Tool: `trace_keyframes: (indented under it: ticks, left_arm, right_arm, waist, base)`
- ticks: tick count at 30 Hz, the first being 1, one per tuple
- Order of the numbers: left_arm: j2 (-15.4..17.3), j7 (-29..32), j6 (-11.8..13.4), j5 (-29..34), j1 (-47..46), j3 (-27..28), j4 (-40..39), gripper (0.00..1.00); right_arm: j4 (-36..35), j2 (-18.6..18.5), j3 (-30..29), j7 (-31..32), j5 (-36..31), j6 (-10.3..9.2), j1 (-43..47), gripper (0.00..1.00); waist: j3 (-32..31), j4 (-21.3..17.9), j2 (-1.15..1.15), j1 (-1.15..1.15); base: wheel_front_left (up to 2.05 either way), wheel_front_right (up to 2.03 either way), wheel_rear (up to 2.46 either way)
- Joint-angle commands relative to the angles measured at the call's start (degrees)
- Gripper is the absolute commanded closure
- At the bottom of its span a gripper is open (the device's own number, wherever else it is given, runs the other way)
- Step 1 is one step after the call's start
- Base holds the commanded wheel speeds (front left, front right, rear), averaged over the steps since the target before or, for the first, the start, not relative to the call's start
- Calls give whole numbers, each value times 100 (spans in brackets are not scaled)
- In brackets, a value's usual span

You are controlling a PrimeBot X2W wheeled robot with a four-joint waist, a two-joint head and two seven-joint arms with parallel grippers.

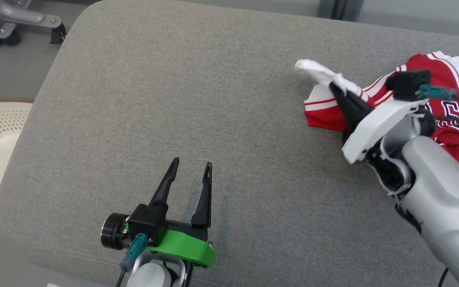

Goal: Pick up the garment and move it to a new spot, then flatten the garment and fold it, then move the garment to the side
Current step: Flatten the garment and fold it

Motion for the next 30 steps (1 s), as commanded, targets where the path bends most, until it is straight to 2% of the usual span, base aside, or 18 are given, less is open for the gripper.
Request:
trace_keyframes:
  ticks: [1, 4, 9, 10, 11, 12, 17, 21, 27, 30]
  left_arm:
    - [18, 7, -32, 41, 74, 52, 9, 0]
    - [18, 7, -51, 75, 127, 122, 42, 0]
    - [18, 8, -100, 137, 258, 255, 97, 0]
    - [18, 7, -105, 154, 297, 301, 106, 0]
    - [18, 7, -110, 155, 327, 340, 115, 0]
    - [18, 7, -120, 171, 371, 394, 125, 0]
    - [18, 8, -201, 223, 498, 639, 174, 0]
    - [18, 7, -253, 284, 506, 829, 139, 0]
    - [18, 7, -282, 301, 483, 1030, 64, 0]
    - [18, 8, -281, 282, 469, 1085, 38, 0]
  right_arm:
    - [-144, 8, 225, -56, 28, 0, 178, 100]
    - [-425, -37, 893, -121, -130, 0, 405, 100]
    - [-471, 55, 1696, -268, -353, 0, 708, 100]
    - [-450, 113, 1835, -298, -391, 0, 774, 94]
    - [-433, 154, 1933, -340, -423, 0, 816, 55]
    - [-386, 221, 2038, -359, -426, 0, 894, 0]
    - [-326, 394, 2445, -401, -444, 0, 1117, 0]
    - [-157, 303, 2201, -665, -507, 0, 1184, 0]
    - [282, 59, 833, -1263, -731, 0, 1388, 0]
    - [466, -75, 52, -1414, -1244, 0, 1573, 0]
  waist:
    - [-170, -93, 0, 0]
    - [-294, -147, 0, 0]
    - [-479, -262, 0, 0]
    - [-522, -310, 0, 0]
    - [-557, -349, 0, 0]
    - [-605, -402, 0, 0]
    - [-802, -664, 0, 0]
    - [-903, -926, 0, 0]
    - [-963, -1324, 0, 0]
    - [-969, -1481, 0, 0]
  base:
    - [0, 0, 0]
    - [0, 0, 0]
    - [0, 0, 0]
    - [0, 0, 0]
    - [0, 0, 0]
    - [0, 0, 0]
    - [0, 0, 0]
    - [0, 0, 0]
    - [0, 0, 0]
    - [0, 0, 0]
